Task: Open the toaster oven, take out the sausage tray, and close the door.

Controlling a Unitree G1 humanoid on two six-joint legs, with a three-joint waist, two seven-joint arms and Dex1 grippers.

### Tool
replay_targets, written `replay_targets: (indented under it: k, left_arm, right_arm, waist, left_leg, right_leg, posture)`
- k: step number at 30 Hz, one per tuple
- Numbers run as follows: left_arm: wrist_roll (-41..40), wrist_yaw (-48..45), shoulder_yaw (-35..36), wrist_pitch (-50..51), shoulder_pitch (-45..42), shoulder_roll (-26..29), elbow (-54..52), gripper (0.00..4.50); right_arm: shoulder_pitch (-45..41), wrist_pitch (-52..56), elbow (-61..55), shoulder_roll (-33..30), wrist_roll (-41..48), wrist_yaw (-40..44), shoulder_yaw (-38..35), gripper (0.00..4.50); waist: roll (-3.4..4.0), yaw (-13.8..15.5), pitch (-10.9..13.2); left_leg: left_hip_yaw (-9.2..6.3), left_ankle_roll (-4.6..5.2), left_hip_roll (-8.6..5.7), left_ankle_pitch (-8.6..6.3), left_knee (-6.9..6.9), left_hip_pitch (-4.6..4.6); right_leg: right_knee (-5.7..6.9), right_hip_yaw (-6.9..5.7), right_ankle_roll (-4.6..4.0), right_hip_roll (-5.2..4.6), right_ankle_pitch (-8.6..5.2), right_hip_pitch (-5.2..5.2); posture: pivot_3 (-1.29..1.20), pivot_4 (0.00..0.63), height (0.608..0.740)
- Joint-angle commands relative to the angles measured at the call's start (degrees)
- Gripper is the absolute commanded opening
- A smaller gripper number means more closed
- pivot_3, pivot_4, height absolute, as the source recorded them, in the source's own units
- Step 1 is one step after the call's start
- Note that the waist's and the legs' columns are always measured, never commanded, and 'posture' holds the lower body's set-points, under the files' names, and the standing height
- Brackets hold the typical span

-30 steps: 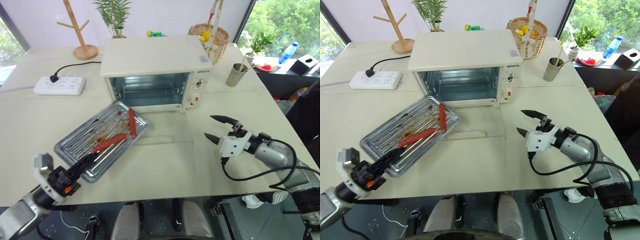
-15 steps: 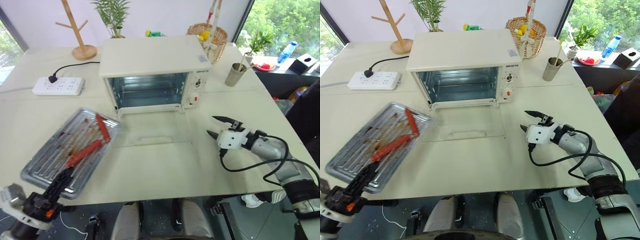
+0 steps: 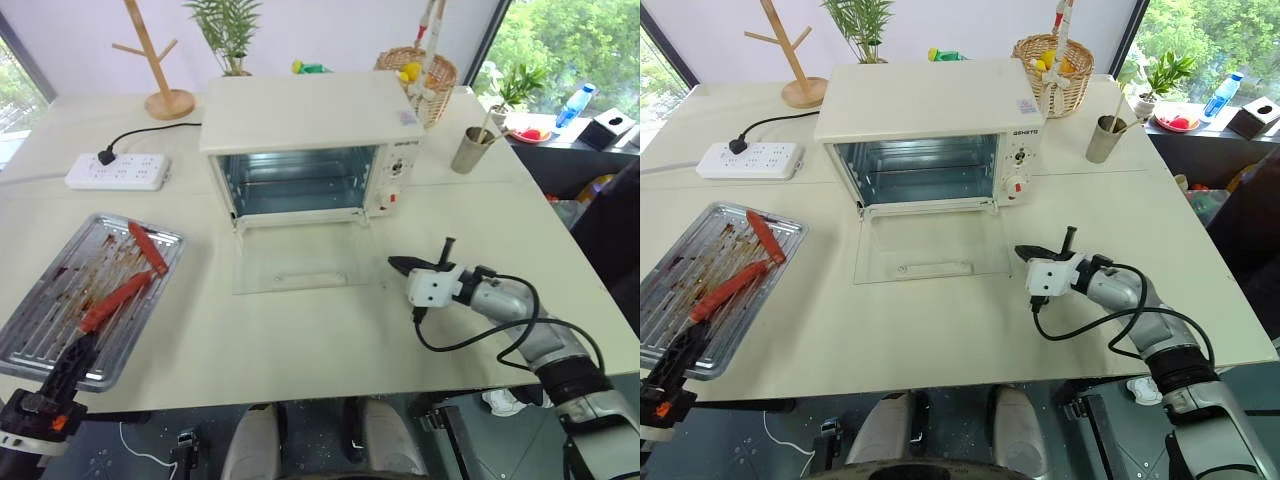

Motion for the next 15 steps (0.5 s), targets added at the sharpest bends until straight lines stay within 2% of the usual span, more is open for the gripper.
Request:
replay_targets:
  k: [1,10,15]
  left_arm:
    - [-1.1,0.3,1.9,1.0,-0.9,1.6,-0.5,0.0]
    - [-1.1,2.4,0.7,3.1,-4.1,4.7,2.2,0.0]
    - [-1.1,2.7,-2.5,5.5,-4.9,6.1,2.0,0.0]
  right_arm:
    - [-0.8,0.9,-6.5,0.9,1.4,-0.4,-1.3,0.03]
    - [-6.3,8.8,-16.9,1.0,8.6,-1.6,-10.2,0.03]
    - [-4.9,12.1,-22.2,0.6,11.3,1.6,-10.4,0.03]
  waist:
    - [0.0,0.0,0.0]
    - [0.01,0.0,0.0]
    - [-0.13,0.5,-0.1]
  left_leg:
    - [0.0,0.0,0.01,0.0,0.0,0.0]
    - [0.03,0.0,0.11,0.0,-0.05,0.01]
    - [-0.01,-0.01,0.13,0.0,-0.07,-0.01]
  right_leg:
    - [0.0,0.0,0.0,0.0,0.0,0.0]
    - [0.01,-0.01,-0.04,0.03,0.02,-0.06]
    - [-0.03,-0.06,-0.04,-0.02,0.02,-0.02]
  posture:
    - [0.0,0.15,0.74]
    - [0.0,0.15,0.74]
    - [0.0,0.15,0.74]
